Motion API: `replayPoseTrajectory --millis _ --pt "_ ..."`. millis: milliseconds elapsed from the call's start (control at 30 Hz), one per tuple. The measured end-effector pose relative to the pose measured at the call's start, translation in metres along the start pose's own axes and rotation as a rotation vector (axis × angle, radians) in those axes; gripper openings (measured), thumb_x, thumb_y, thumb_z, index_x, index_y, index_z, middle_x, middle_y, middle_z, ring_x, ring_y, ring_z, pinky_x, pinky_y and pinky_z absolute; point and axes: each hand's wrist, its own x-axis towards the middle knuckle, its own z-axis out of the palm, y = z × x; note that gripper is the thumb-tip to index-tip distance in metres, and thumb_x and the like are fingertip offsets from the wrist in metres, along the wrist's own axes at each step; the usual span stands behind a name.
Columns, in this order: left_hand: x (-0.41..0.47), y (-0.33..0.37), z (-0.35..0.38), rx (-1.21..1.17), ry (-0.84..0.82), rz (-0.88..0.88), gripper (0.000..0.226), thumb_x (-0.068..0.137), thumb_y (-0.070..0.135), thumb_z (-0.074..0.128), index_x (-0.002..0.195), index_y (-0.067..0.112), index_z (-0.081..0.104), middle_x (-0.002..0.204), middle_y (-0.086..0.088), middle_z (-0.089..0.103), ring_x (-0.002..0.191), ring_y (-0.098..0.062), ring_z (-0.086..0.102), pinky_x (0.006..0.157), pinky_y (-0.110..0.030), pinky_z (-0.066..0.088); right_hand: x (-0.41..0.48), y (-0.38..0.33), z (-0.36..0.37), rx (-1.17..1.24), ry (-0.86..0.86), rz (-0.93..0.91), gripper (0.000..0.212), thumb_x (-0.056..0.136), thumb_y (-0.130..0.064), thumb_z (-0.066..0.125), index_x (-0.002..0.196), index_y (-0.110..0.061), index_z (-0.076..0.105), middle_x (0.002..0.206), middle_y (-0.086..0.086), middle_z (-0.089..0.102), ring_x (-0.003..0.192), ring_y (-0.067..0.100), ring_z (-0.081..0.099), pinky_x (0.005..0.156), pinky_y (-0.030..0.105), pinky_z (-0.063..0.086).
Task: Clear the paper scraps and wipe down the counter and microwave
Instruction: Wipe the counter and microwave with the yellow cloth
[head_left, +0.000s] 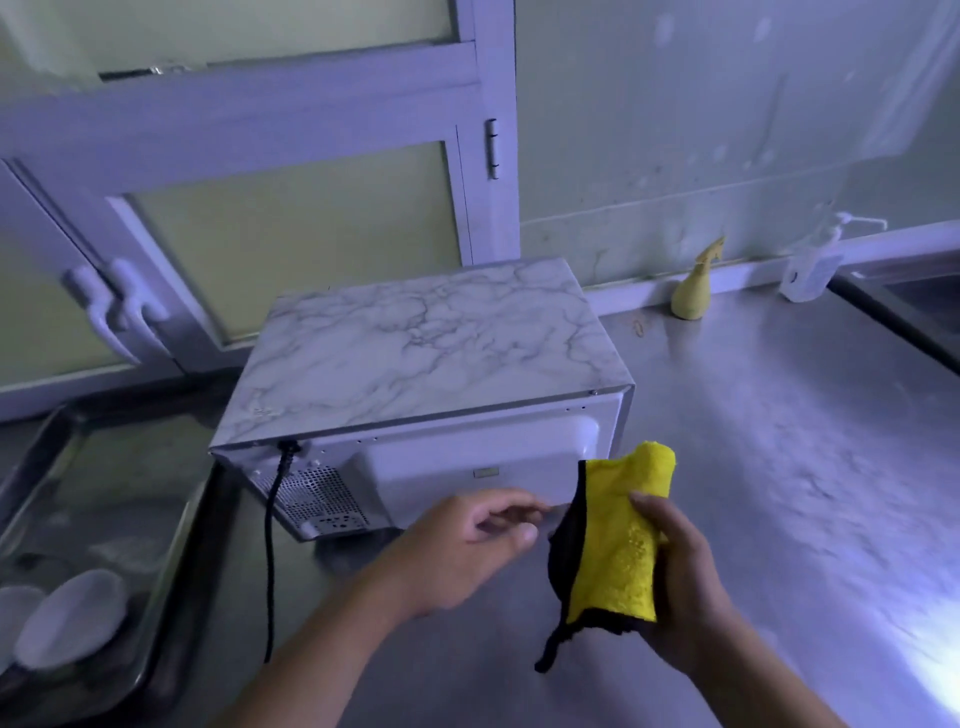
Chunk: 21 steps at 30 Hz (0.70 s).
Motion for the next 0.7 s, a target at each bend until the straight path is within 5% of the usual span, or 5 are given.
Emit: replayPoseTrajectory --millis 133,300,400,500,700 --pt "-0.006 -0.025 -0.048 -0.020 0.220 0.006 0.026 0.102 0.020 0.048 0.119 0.034 0.062 0.109 0.015 0.072 0.107 0.002 0.064 0.103 -0.027 0.048 0.018 0.000 -0.007 -0.090 0.466 -0.247 0.038 0.079 -0.036 0.057 0.111 -0.016 0.059 0.084 0.015 0.064 0.065 0.031 0.061 0.049 0.033 0.047" --pt "0.025 -0.034 -0.117 0.285 0.361 0.122 0.049 0.096 0.045 0.047 0.141 0.024 0.052 0.141 0.009 0.051 0.121 0.022 0.041 0.101 -0.001 0.029 0.038 -0.036 0.012 -0.445 0.533 -0.700 0.028 0.069 -0.029 0.056 0.097 -0.025 0.055 0.071 -0.004 0.063 0.069 0.021 0.055 0.055 0.029 0.049" --pt "0.070 -0.048 -0.152 0.698 0.422 0.000 0.055 0.102 0.045 0.043 0.151 0.021 0.037 0.158 -0.007 0.035 0.146 -0.021 0.028 0.118 -0.033 0.022 0.069 -0.061 0.023 -0.836 0.551 -0.970 0.065 0.074 -0.038 0.059 0.136 -0.022 0.047 0.114 -0.002 0.054 0.107 0.021 0.053 0.091 0.036 0.046" --pt "0.095 -0.067 -0.159 0.887 0.378 -0.250 0.066 0.098 0.062 0.028 0.156 0.032 0.023 0.165 -0.007 0.017 0.150 -0.029 0.014 0.121 -0.045 0.012 0.106 -0.074 0.037 -1.198 0.630 -0.810 0.089 0.073 -0.065 0.054 0.152 -0.028 0.035 0.150 0.001 0.040 0.137 0.025 0.037 0.113 0.042 0.030" --pt "0.100 -0.088 -0.159 0.947 0.381 -0.216 0.067 0.092 0.074 0.016 0.152 0.045 0.019 0.166 -0.004 0.014 0.151 -0.030 0.012 0.120 -0.049 0.009 0.146 -0.053 0.024 -1.231 0.823 -1.083 0.059 0.086 -0.049 0.055 0.139 -0.025 0.056 0.145 0.006 0.049 0.131 0.028 0.044 0.109 0.025 0.027"
